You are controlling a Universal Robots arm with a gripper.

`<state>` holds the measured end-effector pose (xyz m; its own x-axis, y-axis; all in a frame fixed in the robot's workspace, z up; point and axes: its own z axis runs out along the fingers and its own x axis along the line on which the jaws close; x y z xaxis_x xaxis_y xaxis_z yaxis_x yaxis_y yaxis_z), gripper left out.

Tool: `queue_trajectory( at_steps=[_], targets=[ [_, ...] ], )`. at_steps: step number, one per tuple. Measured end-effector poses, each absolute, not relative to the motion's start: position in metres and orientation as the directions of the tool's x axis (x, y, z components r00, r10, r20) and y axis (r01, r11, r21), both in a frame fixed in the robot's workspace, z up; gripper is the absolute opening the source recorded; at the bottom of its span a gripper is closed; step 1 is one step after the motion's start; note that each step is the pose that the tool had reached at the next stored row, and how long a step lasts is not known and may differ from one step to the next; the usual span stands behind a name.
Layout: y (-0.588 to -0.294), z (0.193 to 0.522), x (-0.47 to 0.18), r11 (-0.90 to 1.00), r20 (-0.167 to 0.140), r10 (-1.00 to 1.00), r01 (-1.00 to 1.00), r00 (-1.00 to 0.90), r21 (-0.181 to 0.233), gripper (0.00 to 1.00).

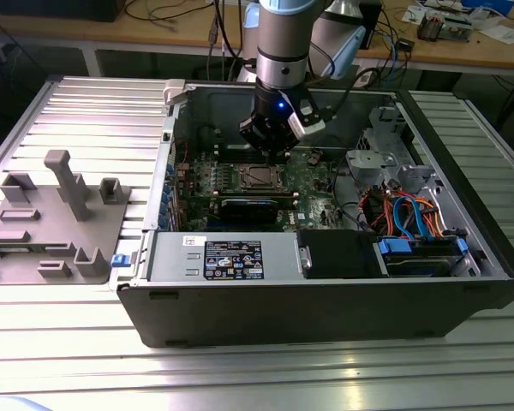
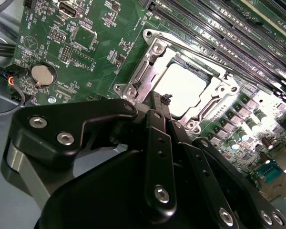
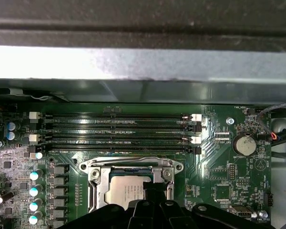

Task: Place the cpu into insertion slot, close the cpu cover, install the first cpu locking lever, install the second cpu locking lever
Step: 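Install the second cpu locking lever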

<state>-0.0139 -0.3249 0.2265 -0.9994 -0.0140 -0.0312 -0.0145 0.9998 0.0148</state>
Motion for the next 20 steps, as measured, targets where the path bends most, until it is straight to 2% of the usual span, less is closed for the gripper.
queue_trajectory(
  at_steps=[6,20],
  targets=[
    [-0.325,0.242,-0.014,1.0,-0.031,-0.014,-0.014,-0.999,0.015,0.11],
    [-0.336,0.242,-0.014,1.0,-0.031,-0.022,-0.022,-0.999,0.015,0.11]
  ],
)
